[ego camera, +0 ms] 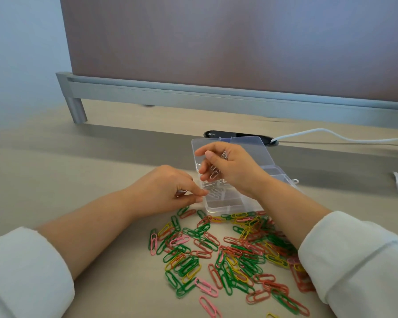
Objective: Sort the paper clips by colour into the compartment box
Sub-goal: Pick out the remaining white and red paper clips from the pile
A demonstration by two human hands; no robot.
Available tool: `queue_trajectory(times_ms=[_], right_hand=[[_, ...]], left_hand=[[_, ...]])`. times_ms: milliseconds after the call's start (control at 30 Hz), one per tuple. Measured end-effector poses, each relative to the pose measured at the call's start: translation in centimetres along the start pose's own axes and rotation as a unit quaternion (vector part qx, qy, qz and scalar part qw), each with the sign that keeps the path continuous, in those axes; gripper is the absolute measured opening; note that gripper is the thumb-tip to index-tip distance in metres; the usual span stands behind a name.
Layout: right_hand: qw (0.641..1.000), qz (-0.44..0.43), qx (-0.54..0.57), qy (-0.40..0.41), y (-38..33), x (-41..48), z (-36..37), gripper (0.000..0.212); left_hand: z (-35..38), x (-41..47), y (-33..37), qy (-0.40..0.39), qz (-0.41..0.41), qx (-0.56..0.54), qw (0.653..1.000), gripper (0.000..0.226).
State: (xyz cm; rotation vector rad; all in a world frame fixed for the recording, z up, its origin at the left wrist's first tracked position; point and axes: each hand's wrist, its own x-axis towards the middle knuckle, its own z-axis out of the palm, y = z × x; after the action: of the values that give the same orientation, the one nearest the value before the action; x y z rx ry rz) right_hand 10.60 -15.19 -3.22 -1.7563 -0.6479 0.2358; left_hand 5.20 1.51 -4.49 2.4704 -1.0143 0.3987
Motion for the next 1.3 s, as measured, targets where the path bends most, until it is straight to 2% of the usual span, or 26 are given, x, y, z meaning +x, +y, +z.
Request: queue_trajectory(times_ms=[300, 767, 1000, 1133, 1200, 1300], right_hand=[[0.999, -0.011, -0.032, -0.001, -0.07, -0.11, -0.16, 0.007], [0.999, -0.020, -0.021, 0.030, 0.32, -0.09, 0.07, 0.006], [0.999, -0.016, -0.021, 0.037, 0.38, -0.11, 0.07, 0.007], [0.999, 0.009, 0.012, 0.028, 0.07, -0.07, 0.07, 0.025], [0.999, 0.020, 0.025, 0.023, -0.10, -0.15, -0.03, 0.032], [0.999, 0.028, 0.037, 0.012, -0.38, -0.35, -0.15, 0.039]], left_hand=[[0.06, 0.05, 0.06, 0.012, -0.004, -0.005, 1.000, 0.025], [0.12, -0.04, 0.16, 0.008, -0.006, 0.003, 1.000, 0.026], [0.19, -0.08, 0.10, 0.010, -0.004, 0.011, 1.000, 0.026], [0.26, -0.03, -0.07, 0.012, -0.003, 0.017, 1.000, 0.026], [0.27, -0.07, -0.22, 0.018, 0.003, 0.021, 1.000, 0.033], [0.36, -0.12, -0.50, 0.024, 0.007, 0.024, 0.999, 0.063]])
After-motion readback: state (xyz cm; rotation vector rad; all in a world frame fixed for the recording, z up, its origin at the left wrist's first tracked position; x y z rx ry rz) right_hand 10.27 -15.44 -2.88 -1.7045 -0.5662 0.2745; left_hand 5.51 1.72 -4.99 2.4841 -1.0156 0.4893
